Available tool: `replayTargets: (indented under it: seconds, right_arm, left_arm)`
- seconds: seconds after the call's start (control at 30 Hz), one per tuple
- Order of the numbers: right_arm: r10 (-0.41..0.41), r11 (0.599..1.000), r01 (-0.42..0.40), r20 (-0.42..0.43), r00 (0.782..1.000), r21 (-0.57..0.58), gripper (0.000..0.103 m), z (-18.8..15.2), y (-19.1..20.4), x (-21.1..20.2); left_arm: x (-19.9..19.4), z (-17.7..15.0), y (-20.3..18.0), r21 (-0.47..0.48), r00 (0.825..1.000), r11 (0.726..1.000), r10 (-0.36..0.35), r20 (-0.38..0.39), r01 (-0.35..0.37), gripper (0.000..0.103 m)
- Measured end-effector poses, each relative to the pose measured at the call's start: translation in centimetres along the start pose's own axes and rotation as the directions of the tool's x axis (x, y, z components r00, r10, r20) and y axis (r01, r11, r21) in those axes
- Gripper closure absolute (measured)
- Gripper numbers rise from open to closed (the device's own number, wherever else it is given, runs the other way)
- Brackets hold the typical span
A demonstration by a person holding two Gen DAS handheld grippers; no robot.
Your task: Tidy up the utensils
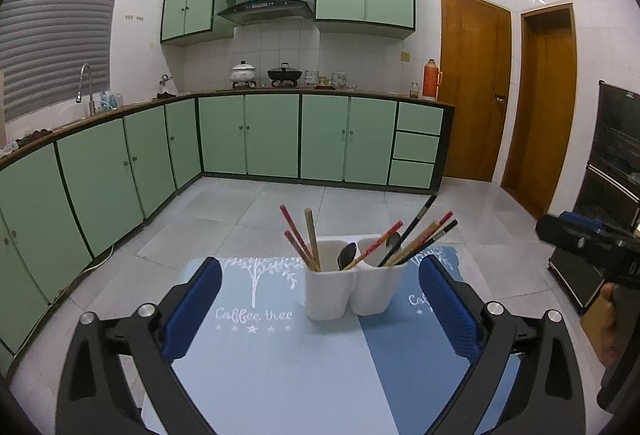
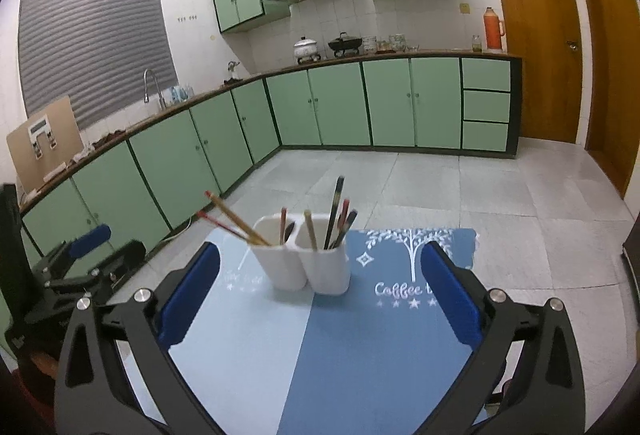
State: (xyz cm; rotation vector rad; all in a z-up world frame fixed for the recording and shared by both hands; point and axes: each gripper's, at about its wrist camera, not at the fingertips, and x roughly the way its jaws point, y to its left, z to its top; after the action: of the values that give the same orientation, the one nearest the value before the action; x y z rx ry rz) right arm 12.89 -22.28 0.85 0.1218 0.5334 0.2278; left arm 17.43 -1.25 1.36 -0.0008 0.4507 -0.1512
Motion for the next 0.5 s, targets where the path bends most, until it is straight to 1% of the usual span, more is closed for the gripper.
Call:
replayTargets:
  seconds: [0.1,0.3,0.5]
  right_arm:
    - [0.014,1.0,-0.014,0.0,1.0,-0.019,0.005,-0.8,0.9,-0.7]
    - [0.033,0.998,-0.032,0.019,0.999,-0.059,0.005,-1.2,2.4,-2.2]
    - [0.044,0.996,-0.041,0.026,0.999,-0.084,0.005,-1.1,3.3,-3.0]
  left_arm:
    - [-1.1,-0.7,0.0,-0.009,1.0,1.0,-0.005,0.002,0.005,0.006]
    - [-2.8,-1.0,-0.2,-0.013,1.0,1.0,-0.016,0.008,0.016,0.006]
    - [-4.3,-1.1,-0.4,-0.009,0.999,1.0,0.003,0.035,-0.003,0.006]
